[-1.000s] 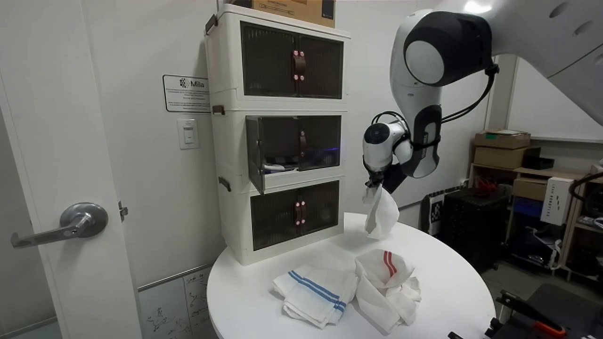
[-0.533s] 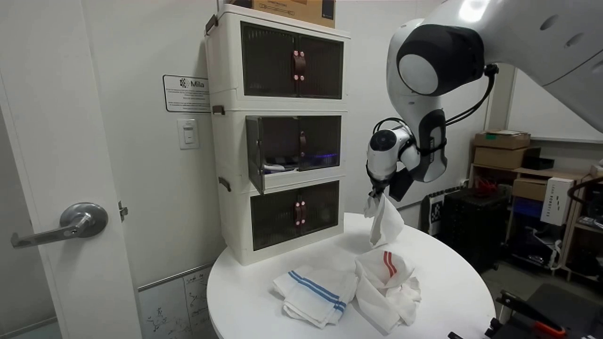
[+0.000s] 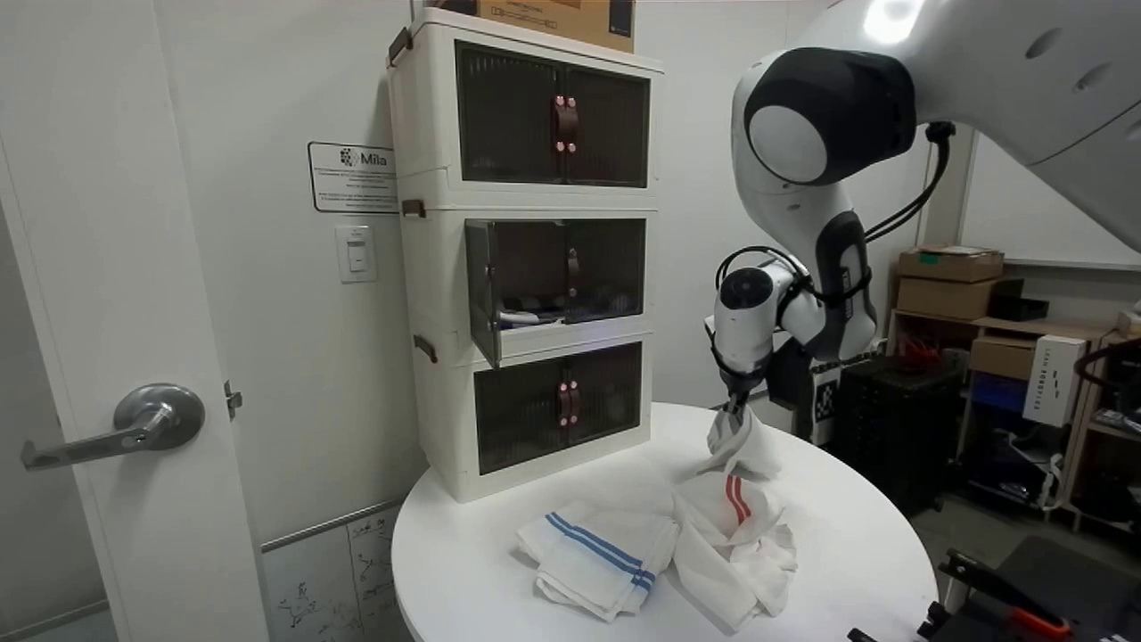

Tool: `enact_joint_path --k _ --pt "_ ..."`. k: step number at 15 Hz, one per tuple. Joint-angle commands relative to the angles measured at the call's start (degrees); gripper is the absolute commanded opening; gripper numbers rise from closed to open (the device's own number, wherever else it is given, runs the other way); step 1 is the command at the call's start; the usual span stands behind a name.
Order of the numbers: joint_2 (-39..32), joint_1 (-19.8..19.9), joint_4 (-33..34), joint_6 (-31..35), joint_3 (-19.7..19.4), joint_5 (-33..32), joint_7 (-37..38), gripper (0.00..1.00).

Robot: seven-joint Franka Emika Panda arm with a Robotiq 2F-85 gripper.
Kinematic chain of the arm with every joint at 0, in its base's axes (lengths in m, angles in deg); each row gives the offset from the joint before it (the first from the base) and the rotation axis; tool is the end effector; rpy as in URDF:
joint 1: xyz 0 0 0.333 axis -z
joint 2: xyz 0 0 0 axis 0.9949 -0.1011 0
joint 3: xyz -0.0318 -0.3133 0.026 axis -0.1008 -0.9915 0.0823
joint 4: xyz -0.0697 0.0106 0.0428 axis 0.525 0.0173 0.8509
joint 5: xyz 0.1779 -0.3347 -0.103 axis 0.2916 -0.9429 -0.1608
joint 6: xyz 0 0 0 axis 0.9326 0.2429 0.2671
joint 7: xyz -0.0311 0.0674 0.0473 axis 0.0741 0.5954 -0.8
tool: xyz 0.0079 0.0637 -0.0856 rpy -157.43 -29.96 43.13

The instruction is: Remove one towel from the middle compartment of the cabinet

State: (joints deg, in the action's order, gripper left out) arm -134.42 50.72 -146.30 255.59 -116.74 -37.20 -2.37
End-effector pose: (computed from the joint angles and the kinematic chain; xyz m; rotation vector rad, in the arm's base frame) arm 0.5360 -0.1337 0.1593 2.4192 0.5110 0.3962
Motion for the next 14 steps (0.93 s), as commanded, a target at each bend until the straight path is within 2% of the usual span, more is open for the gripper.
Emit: enact_joint_path --k 1,2,3,5,12,14 --pt "3.95 0.37 -5.70 0.67 0.03 -4.73 -4.71 0.12" --pt "4.48 0.51 -7.02 0.72 0.18 -5.75 -5.50 0.37" --pt "4.77 0.18 -8.06 0.68 -0.03 -6.67 -6.11 0.37" --pt "5.39 -0.44 -9.55 0.87 -0.41 -7.92 -7.17 0.47" --pt "10.33 -2.95 -10.98 1.25 -0.64 -7.97 -8.25 0.99" --pt "12.55 -2.28 -11.78 3.31 0.28 -7.09 -7.60 1.00"
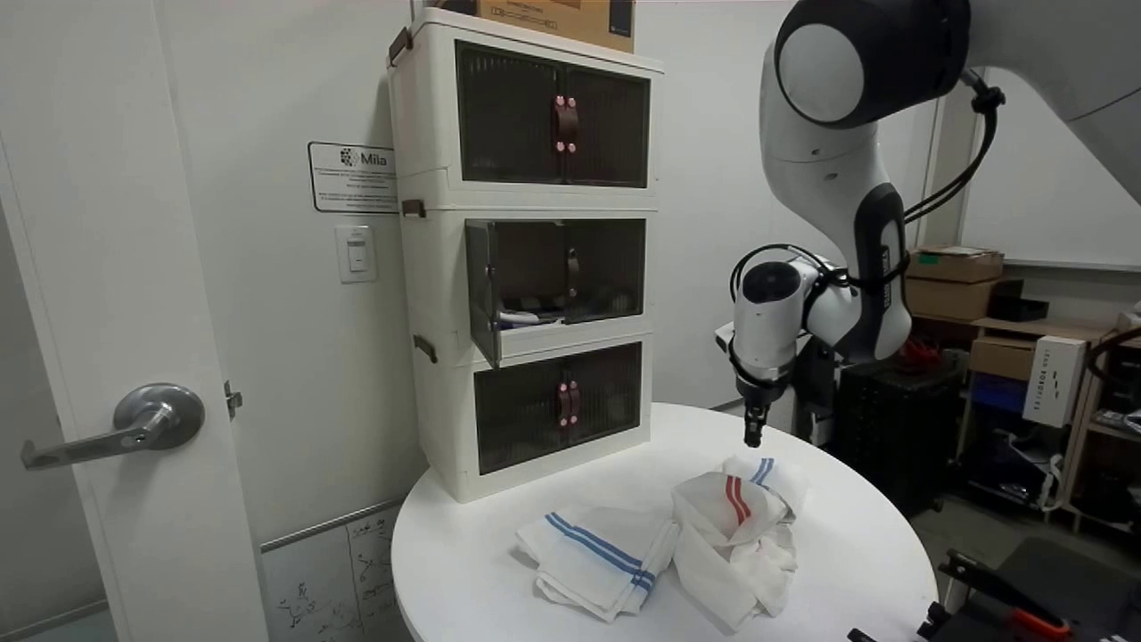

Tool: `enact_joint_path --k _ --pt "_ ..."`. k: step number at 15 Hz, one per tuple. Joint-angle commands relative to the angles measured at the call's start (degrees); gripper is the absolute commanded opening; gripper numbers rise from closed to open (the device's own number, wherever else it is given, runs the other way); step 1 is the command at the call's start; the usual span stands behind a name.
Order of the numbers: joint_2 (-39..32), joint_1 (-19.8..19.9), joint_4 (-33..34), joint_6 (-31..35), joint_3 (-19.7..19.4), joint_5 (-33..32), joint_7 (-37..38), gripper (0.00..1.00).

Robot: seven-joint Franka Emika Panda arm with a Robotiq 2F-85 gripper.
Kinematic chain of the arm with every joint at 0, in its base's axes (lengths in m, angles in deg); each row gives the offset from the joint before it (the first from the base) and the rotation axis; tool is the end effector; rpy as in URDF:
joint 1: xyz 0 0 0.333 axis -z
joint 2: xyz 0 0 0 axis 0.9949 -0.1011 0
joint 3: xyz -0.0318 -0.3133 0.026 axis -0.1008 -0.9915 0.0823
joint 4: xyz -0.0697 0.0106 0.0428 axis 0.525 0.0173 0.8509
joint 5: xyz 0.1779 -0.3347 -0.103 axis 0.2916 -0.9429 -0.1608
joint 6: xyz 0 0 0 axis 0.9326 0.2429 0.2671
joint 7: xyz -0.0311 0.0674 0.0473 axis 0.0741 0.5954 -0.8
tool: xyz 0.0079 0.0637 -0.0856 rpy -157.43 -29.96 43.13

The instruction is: Remove one towel from the middle compartment of the cabinet

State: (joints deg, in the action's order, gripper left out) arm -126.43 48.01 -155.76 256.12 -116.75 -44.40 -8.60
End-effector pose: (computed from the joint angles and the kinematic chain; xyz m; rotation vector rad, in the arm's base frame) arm 0.4819 -0.1091 0.1627 2.4707 0.7296 0.2880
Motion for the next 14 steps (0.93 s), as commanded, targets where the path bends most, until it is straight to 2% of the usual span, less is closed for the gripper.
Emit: enact_joint_path --k 1,2,3,4,14 --pt "5.68 1.12 -2.87 4.91 0.95 0.12 -0.24 1.00" --pt "13.16 6.67 -6.33 0.50 7.80 6.68 -10.13 1.00" --pt "9.04 2.28 -4.83 5.68 3.45 0.74 1.78 1.00" --pt "11.39 2.97 -6.46 4.25 5.71 1.29 3.20 1.00" --pt "20.23 2.20 -12.44 5.93 12.23 -0.34 32.34 1.00"
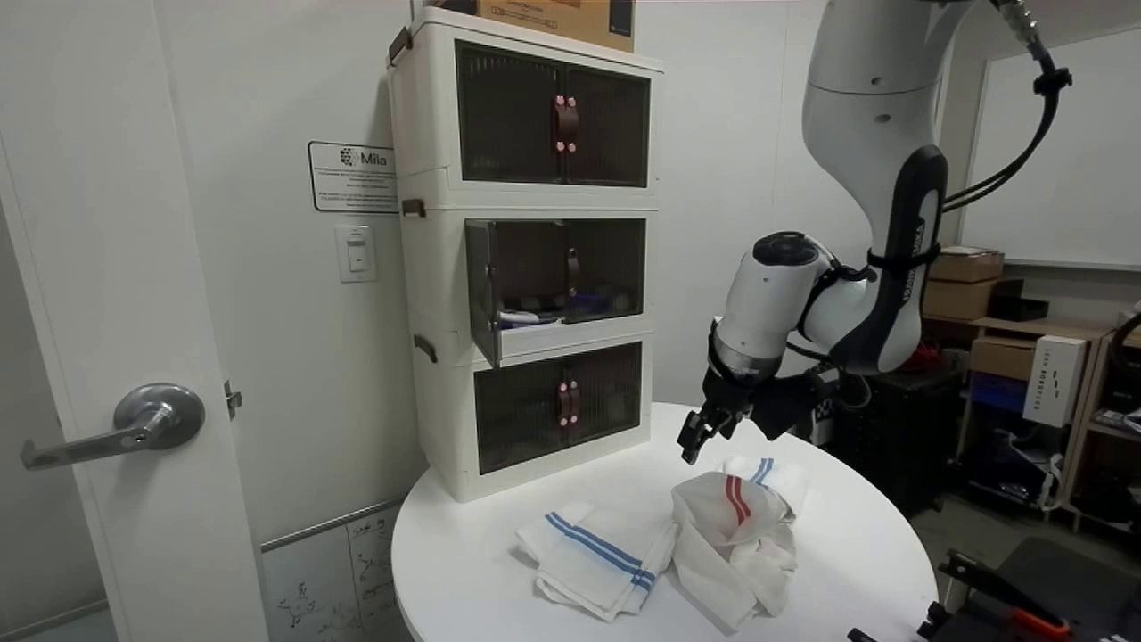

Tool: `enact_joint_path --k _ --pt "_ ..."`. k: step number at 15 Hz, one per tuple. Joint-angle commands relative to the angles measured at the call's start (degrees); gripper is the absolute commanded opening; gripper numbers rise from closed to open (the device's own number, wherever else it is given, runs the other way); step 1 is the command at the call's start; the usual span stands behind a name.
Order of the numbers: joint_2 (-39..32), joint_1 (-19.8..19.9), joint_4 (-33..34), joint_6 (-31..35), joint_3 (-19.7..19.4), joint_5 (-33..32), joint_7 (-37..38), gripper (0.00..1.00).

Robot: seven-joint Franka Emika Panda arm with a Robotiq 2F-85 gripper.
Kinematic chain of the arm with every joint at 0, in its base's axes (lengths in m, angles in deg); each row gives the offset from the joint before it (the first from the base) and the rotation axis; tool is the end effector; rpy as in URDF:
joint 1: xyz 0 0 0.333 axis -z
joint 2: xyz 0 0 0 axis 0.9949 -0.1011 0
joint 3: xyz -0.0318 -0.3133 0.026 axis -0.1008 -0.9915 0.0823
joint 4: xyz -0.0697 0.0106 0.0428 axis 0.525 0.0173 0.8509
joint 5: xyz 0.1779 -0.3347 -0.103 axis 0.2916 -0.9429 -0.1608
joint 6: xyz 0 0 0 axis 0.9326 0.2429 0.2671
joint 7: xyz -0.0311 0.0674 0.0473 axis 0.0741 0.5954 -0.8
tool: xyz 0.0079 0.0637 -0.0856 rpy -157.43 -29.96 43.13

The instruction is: Remove one towel from the middle compartment of the cabinet

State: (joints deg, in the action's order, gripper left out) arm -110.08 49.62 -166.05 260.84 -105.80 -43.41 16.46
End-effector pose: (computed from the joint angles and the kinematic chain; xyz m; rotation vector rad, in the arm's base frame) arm 0.4440 -0.0038 0.1891 2.9596 0.1999 0.5836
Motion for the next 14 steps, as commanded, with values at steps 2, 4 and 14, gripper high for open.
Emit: enact_joint_path --k 2,4,14 --pt "4.69 1.19 -2.28 3.01 2.19 -2.37 13.34 1.00" --pt "4.91 1.28 -1.37 6.29 2.19 -5.02 20.86 1.00" --pt "1.91 -1.50 10.72 34.30 -3.73 -16.19 60.61 1.00"
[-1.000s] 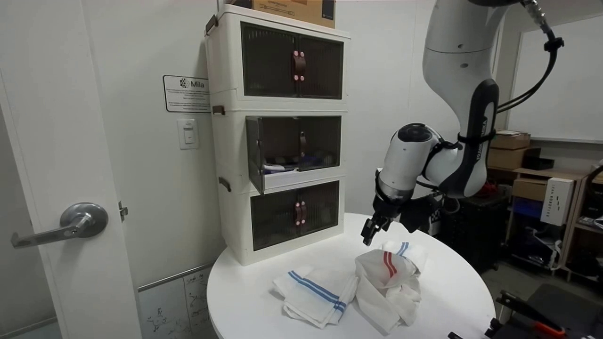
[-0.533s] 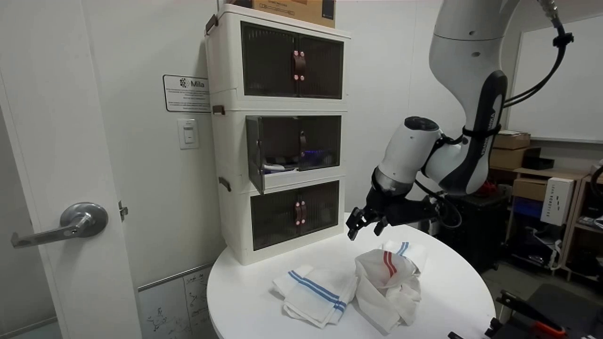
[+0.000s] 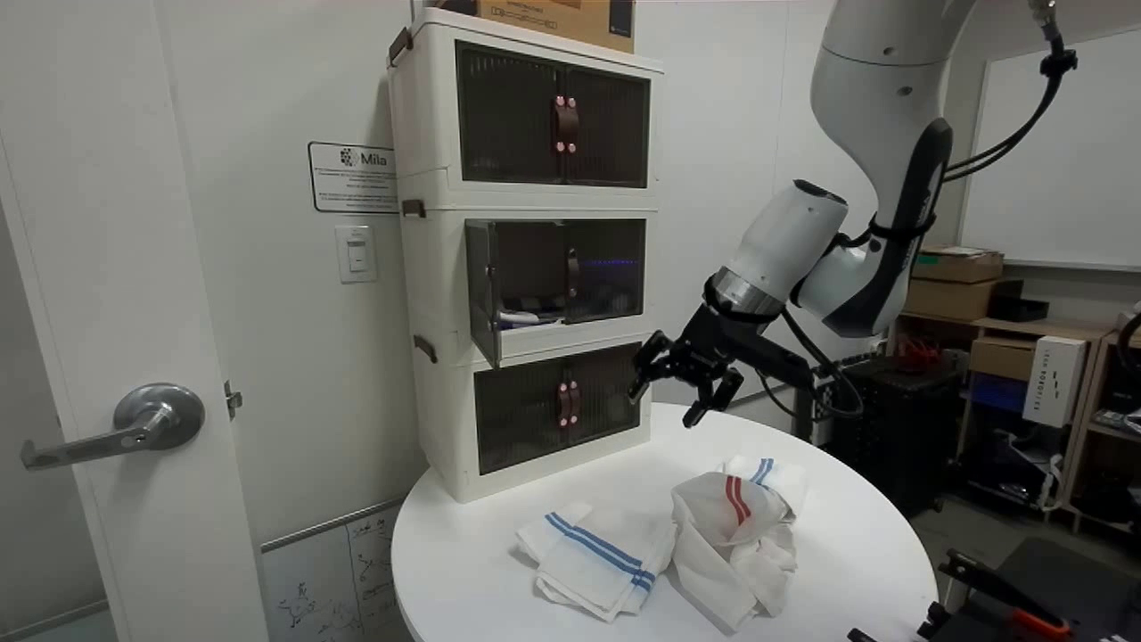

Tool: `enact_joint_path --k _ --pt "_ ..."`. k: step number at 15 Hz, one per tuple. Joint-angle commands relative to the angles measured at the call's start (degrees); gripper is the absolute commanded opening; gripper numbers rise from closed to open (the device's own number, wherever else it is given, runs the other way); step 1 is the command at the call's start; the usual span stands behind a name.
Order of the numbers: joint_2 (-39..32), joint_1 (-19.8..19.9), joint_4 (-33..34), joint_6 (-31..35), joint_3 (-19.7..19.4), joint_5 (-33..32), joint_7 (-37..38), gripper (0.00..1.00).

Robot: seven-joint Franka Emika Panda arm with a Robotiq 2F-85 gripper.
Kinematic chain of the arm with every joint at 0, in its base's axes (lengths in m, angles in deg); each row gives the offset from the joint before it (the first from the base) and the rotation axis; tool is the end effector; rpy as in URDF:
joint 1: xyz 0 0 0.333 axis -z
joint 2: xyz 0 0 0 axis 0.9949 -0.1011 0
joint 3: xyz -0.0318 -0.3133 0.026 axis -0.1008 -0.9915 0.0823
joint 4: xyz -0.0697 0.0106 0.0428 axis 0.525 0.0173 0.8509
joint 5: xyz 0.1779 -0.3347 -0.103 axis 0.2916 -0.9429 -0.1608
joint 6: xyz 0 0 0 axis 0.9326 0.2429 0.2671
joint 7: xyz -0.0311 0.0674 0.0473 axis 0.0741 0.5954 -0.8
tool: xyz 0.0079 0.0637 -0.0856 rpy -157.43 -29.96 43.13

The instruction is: Remove one towel from the middle compartment of the cabinet

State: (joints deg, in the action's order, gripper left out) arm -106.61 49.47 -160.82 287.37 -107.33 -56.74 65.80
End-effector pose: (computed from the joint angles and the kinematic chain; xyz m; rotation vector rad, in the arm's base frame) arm 0.4358 0.0317 0.2673 -2.6012 0.5259 -0.4170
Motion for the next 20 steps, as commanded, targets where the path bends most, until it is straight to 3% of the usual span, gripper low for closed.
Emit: enact_joint_path --k 1,4,8,9,10,11,12,13,14,15,17,18,19,20 --pt "-1.55 -1.82 7.60 9.63 -2.87 -3.65 14.76 1.00" --pt "-2.58 -5.62 14.70 11.20 -5.76 -6.98 24.96 1.00" --pt "-6.58 -12.96 25.24 12.24 -12.96 -13.16 38.51 1.00" --pt "-12.00 -16.60 23.50 16.27 -20.03 -7.36 30.26 1.00" --pt "-14.04 -17.64 27.62 20.16 -21.78 -10.07 30.06 1.00" --pt "-10.45 -17.86 32.78 20.21 -19.53 -19.05 38.63 1.00" --pt "-16.95 -18.87 32.63 27.24 -25.52 -12.92 29.88 1.00" --pt "-17.99 -18.91 36.38 30.47 -26.67 -14.68 30.29 1.00" --pt "-9.56 -15.97 38.04 22.24 -16.41 -24.30 35.85 1.00" --pt "-8.56 -15.79 35.40 21.60 -17.73 -26.46 29.72 1.00" --pt "-7.44 -15.31 39.46 19.99 -13.42 -36.01 32.84 1.00" --pt "-8.92 -15.15 41.74 23.31 -14.97 -38.29 31.48 1.00" --pt "-5.97 -14.69 39.56 20.00 -11.77 -44.05 31.24 1.00" --pt "-5.97 -14.20 41.87 20.79 -10.77 -48.58 32.24 1.00"
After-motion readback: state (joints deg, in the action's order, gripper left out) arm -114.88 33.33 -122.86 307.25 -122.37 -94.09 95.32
